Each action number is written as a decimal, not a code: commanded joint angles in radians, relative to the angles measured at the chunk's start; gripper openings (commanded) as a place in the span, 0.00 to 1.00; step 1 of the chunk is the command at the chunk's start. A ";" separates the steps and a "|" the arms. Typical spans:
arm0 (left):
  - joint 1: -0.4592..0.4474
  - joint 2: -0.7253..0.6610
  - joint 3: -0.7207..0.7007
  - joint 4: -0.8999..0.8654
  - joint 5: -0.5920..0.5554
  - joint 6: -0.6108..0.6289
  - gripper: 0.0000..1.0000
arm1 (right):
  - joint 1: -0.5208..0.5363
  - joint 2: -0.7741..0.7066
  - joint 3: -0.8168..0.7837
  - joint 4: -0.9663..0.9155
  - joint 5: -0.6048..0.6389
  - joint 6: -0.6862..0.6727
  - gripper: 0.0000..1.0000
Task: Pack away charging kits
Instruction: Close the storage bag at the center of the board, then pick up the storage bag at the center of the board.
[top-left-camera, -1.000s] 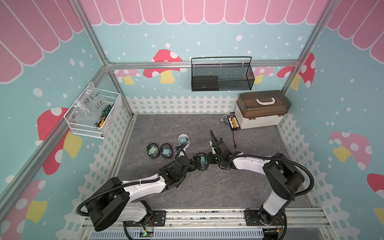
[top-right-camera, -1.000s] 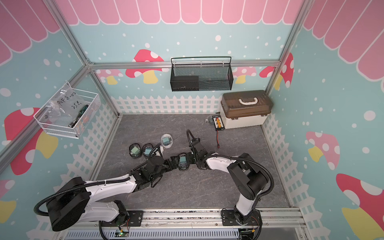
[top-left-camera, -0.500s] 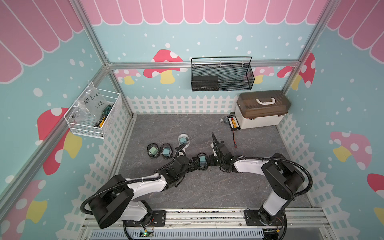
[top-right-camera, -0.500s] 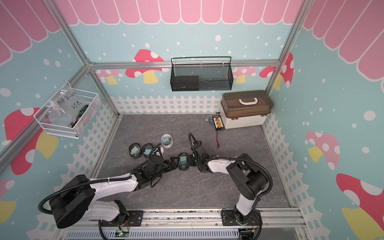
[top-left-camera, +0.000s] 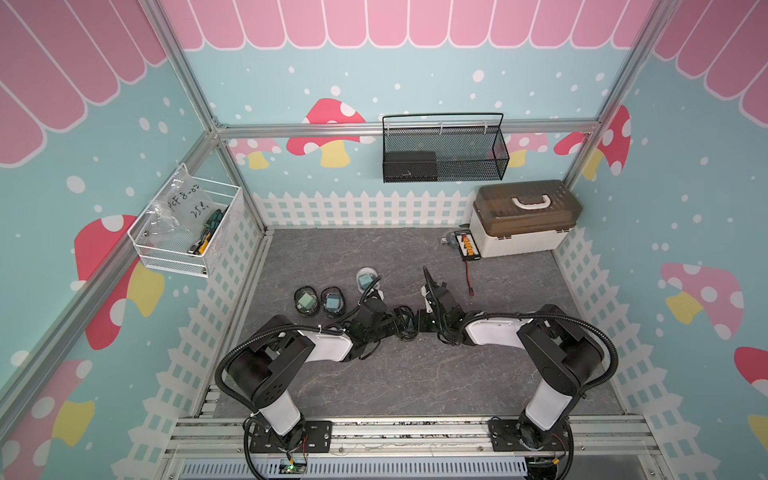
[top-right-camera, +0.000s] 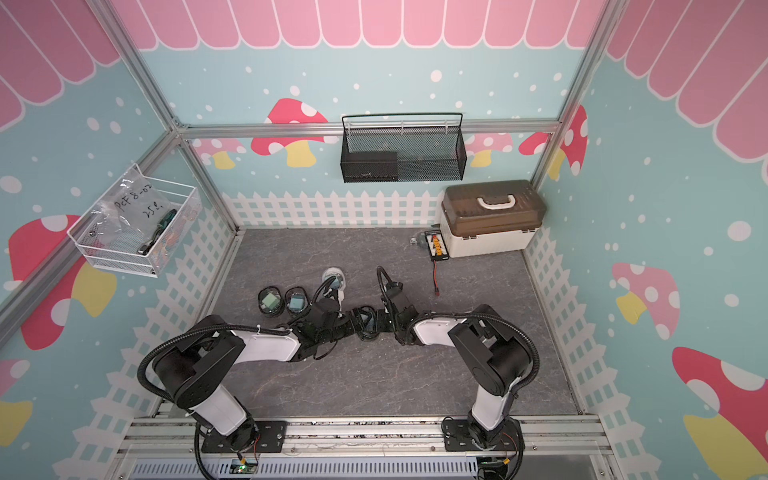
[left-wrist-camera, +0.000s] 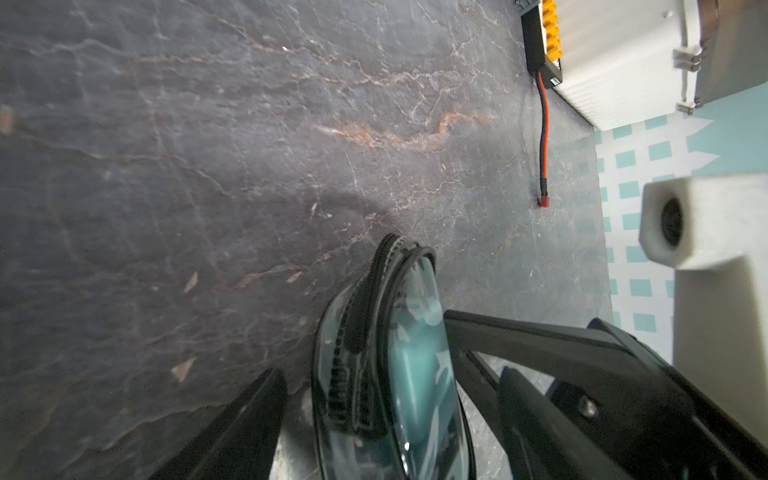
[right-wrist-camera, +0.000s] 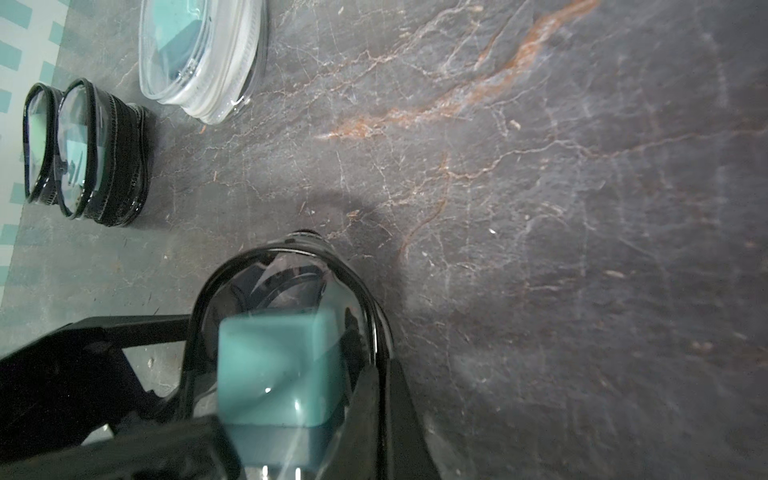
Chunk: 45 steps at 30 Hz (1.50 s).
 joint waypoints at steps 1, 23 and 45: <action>0.005 0.034 0.013 -0.003 0.047 -0.036 0.82 | 0.003 0.031 -0.021 -0.016 0.002 0.011 0.00; 0.025 0.270 0.127 -0.016 0.167 -0.086 0.57 | 0.003 0.017 -0.033 0.020 -0.004 0.011 0.00; 0.047 0.253 0.204 -0.226 0.224 0.057 0.61 | -0.002 0.032 0.011 0.000 0.010 -0.055 0.00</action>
